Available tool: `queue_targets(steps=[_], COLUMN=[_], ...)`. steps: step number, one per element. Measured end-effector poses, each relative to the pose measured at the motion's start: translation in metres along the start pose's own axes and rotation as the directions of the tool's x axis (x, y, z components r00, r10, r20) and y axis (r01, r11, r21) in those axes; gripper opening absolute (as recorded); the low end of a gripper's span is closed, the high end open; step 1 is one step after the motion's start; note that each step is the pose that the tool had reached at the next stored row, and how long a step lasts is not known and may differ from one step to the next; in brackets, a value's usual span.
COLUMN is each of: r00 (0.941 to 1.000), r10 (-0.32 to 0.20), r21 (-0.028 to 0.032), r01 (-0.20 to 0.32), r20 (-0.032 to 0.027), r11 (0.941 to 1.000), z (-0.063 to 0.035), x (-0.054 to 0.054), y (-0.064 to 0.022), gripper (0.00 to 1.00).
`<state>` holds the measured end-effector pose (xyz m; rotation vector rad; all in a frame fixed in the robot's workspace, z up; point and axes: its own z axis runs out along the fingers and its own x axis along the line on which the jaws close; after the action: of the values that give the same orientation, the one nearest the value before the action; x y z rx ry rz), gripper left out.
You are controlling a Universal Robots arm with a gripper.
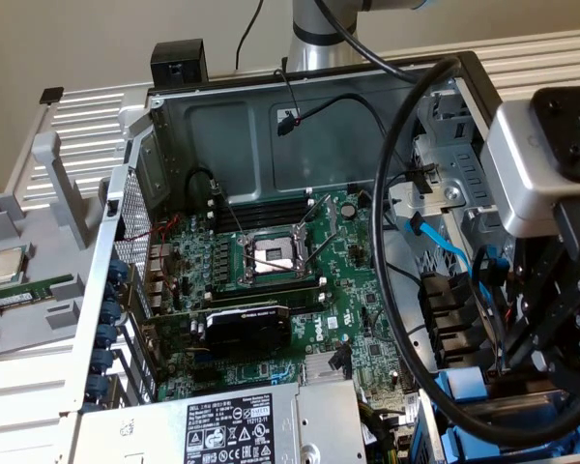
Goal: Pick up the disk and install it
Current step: 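Insert the first disk wire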
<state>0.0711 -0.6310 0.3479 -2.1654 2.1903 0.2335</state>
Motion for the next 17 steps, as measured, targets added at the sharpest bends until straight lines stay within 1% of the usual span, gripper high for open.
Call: queue_targets(steps=[17], r00=[1.0], r10=[0.0], r21=[0.0], r01=[0.0], r20=[0.0003], r11=[1.0], z=[0.0013], x=[0.0007], y=[-0.0001], gripper=[0.16])
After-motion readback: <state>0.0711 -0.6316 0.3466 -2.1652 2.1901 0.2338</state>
